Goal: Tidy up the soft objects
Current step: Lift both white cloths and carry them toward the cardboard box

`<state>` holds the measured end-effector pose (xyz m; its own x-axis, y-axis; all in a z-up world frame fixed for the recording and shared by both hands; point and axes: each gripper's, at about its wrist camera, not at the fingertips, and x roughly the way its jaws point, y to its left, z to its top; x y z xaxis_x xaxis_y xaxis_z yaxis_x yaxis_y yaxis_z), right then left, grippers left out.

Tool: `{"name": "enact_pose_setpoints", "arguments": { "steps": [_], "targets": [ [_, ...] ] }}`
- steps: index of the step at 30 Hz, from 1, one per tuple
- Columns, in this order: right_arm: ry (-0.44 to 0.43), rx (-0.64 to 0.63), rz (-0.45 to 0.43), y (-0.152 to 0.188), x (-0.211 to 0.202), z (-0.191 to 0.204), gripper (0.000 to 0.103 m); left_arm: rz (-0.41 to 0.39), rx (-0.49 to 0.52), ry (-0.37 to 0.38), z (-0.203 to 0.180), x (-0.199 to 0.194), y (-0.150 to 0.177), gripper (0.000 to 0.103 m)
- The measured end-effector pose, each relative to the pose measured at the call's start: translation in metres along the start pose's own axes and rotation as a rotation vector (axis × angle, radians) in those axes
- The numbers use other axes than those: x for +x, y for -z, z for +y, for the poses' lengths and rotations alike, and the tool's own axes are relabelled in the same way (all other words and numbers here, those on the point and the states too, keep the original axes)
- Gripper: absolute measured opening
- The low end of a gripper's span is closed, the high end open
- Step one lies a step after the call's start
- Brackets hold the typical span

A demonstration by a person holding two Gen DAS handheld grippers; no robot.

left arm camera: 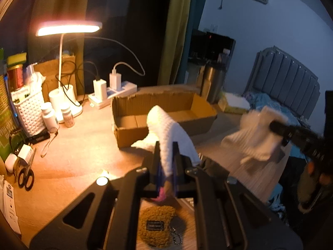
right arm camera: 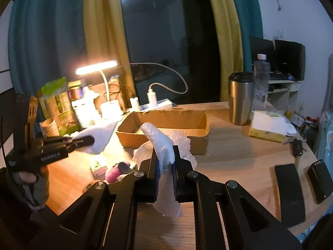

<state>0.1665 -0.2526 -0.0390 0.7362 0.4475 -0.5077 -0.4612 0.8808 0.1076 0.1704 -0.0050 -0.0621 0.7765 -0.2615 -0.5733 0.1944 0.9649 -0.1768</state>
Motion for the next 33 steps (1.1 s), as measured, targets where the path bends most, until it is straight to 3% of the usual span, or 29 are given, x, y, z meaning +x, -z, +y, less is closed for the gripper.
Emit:
{"name": "enact_pose_setpoints", "arguments": {
  "steps": [6,8,10,17,23,24,25,26,33],
  "targets": [
    [-0.051,-0.025,-0.037,-0.013,-0.002,0.013,0.012,-0.053,-0.011,0.009,0.007,-0.018,-0.01,0.008],
    [-0.054,-0.054,-0.012,-0.013,0.008,0.02,0.017,-0.067,-0.012,0.012,0.009,-0.022,-0.012,0.008],
    [0.006,-0.088,0.028,-0.006,0.023,0.024,0.023,-0.073,-0.016,0.011,0.011,-0.025,-0.012,0.008],
    [0.101,-0.096,0.196,0.03,0.064,0.013,0.027,-0.06,-0.039,0.004,0.019,-0.024,-0.008,0.008],
    [0.151,-0.03,0.172,0.04,0.042,-0.004,0.029,-0.049,-0.026,0.021,0.012,-0.018,-0.006,0.008],
    [0.172,-0.027,0.163,0.041,0.037,-0.008,0.027,-0.046,-0.024,0.027,0.01,-0.017,-0.005,0.008],
    [0.184,-0.028,0.162,0.041,0.034,-0.011,0.016,-0.042,-0.022,0.032,0.009,-0.015,-0.005,0.008],
    [0.201,-0.028,0.168,0.043,0.032,-0.015,0.012,-0.037,-0.02,0.037,0.007,-0.013,-0.004,0.008],
    [0.367,-0.048,0.257,0.063,0.046,-0.054,0.01,-0.005,0.009,0.065,-0.01,0.0,-0.001,0.008]
  ]
}}
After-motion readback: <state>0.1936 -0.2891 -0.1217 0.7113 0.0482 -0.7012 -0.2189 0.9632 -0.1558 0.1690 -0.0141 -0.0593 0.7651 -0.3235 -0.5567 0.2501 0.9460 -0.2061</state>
